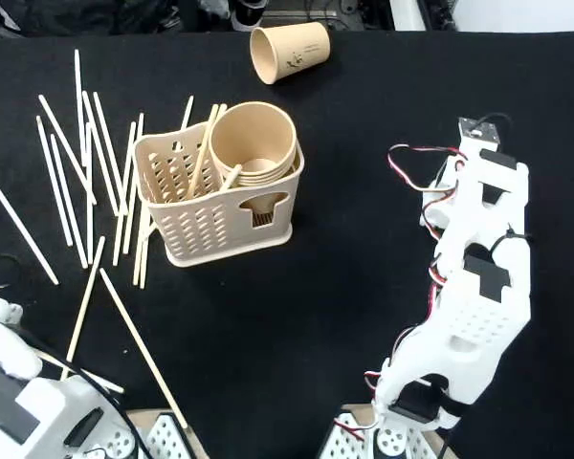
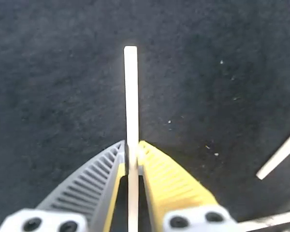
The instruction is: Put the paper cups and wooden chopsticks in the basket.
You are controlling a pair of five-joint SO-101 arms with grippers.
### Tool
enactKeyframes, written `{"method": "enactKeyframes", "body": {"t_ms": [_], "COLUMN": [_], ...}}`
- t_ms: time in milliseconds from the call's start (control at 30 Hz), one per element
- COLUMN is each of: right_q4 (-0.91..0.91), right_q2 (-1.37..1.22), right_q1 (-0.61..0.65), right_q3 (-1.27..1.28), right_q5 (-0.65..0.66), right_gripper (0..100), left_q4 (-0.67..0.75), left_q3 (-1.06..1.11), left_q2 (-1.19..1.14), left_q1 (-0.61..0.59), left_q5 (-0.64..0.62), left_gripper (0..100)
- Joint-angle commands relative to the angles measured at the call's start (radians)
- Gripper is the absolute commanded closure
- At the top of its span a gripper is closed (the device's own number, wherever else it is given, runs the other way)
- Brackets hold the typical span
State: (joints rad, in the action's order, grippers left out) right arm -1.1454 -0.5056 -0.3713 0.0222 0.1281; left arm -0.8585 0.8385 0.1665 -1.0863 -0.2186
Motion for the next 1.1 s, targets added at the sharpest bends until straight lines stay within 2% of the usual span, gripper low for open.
{"method": "enactKeyframes", "body": {"t_ms": [0, 100, 200, 367, 467, 600, 700, 800, 900, 1067], "right_q4": [0.003, 0.003, 0.003, 0.003, 0.003, 0.003, 0.003, 0.003, 0.003, 0.003], "right_q2": [0.022, 0.022, 0.022, 0.022, 0.022, 0.022, 0.022, 0.022, 0.022, 0.022], "right_q1": [0.028, 0.028, 0.028, 0.028, 0.028, 0.028, 0.028, 0.014, 0.006, 0.006], "right_q3": [0.007, 0.007, 0.007, 0.007, 0.007, 0.007, 0.007, 0.007, 0.007, 0.007], "right_q5": [0.005, 0.005, 0.005, 0.005, 0.005, 0.006, 0.006, 0.005, 0.005, 0.005], "right_gripper": [98.7, 98.7, 98.7, 98.7, 98.7, 98.7, 98.7, 98.7, 98.7, 98.7], "left_q4": [-0.074, -0.144, -0.19, -0.146, -0.008, 0.295, 0.468, 0.546, 0.582, 0.674], "left_q3": [-0.024, -0.053, -0.116, -0.269, -0.348, -0.361, -0.36, -0.344, -0.335, -0.254], "left_q2": [0.152, 0.298, 0.44, 0.661, 0.77, 0.85, 0.855, 0.813, 0.743, 0.634], "left_q1": [-0.002, 0.045, 0.073, 0.199, 0.331, 0.535, 0.714, 0.886, 1.018, 1.106], "left_q5": [0.0, -0.011, -0.123, -0.239, -0.244, -0.244, -0.242, -0.201, -0.068, 0.041], "left_gripper": [97, 97, 97, 97, 97, 97, 97, 97, 97, 97]}}
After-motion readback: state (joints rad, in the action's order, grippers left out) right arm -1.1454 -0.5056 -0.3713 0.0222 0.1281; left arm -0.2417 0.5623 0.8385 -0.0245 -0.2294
